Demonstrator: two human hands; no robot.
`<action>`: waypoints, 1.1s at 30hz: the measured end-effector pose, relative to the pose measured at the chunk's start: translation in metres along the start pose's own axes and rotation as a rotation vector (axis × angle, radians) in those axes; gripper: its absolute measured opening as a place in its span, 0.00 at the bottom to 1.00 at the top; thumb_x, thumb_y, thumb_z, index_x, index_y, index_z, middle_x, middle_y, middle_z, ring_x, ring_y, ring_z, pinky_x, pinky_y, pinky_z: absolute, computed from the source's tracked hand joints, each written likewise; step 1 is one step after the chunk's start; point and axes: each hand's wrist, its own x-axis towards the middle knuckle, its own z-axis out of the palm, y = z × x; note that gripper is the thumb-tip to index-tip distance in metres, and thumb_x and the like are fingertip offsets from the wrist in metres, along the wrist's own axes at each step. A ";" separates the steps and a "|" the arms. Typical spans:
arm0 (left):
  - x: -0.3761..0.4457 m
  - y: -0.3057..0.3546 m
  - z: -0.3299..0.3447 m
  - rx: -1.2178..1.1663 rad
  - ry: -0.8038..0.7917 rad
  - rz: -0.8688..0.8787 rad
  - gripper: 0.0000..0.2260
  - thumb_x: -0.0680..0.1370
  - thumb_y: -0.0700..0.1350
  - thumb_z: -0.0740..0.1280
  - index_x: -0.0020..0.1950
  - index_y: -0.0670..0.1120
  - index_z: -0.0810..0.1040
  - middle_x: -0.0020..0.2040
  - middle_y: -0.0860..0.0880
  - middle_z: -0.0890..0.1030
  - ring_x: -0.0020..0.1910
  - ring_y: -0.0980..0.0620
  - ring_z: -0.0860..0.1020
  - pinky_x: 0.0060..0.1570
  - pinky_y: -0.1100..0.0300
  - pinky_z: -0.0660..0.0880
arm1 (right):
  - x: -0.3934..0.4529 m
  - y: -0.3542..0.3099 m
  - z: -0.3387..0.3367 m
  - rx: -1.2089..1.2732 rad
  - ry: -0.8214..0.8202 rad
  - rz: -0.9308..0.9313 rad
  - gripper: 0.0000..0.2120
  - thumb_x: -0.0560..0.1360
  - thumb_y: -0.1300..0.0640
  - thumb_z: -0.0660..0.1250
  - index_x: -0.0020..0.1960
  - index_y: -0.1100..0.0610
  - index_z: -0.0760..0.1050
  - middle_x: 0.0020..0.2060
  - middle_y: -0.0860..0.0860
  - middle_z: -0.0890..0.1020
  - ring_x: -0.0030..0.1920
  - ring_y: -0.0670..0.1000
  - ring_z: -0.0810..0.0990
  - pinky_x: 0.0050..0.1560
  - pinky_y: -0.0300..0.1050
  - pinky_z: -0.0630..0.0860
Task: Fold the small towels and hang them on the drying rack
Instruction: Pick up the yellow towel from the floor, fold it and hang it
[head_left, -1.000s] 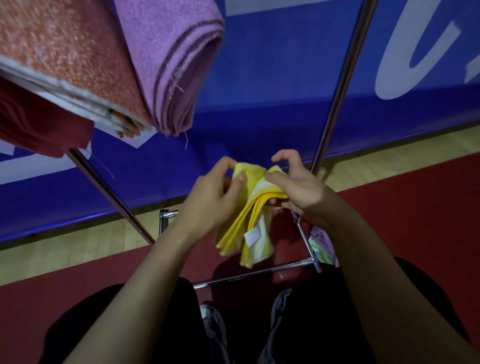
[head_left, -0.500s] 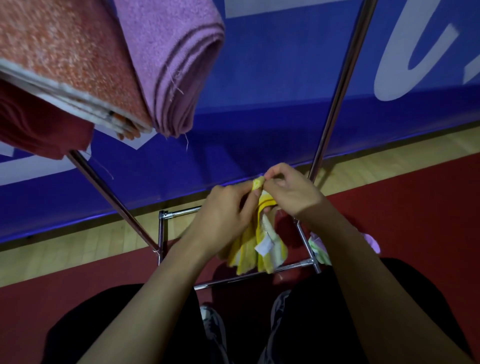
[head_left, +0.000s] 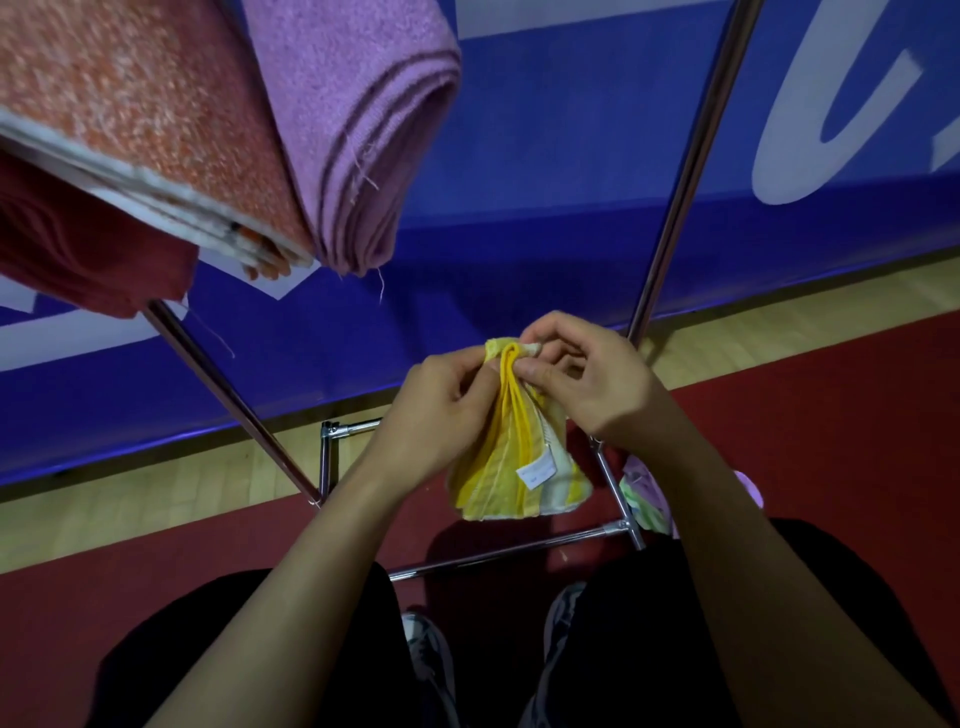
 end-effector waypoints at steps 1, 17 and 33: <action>0.000 0.001 0.000 0.012 0.006 0.007 0.13 0.86 0.52 0.61 0.54 0.51 0.84 0.32 0.51 0.76 0.32 0.57 0.71 0.36 0.51 0.72 | 0.000 0.000 -0.001 -0.034 0.003 -0.014 0.05 0.77 0.52 0.73 0.50 0.49 0.79 0.37 0.53 0.79 0.40 0.56 0.79 0.45 0.52 0.78; -0.001 -0.002 0.009 0.060 -0.084 0.011 0.12 0.76 0.49 0.75 0.59 0.53 0.81 0.44 0.51 0.86 0.43 0.49 0.84 0.47 0.45 0.80 | 0.002 0.006 0.003 -0.262 0.058 -0.048 0.10 0.73 0.45 0.76 0.47 0.44 0.75 0.52 0.44 0.73 0.58 0.48 0.74 0.60 0.41 0.71; -0.003 -0.006 -0.051 -0.064 0.008 -0.036 0.07 0.79 0.37 0.69 0.53 0.47 0.79 0.45 0.47 0.85 0.46 0.47 0.85 0.49 0.50 0.81 | 0.000 0.009 -0.041 0.239 -0.054 0.116 0.11 0.78 0.53 0.72 0.55 0.59 0.77 0.48 0.55 0.87 0.50 0.56 0.87 0.52 0.54 0.82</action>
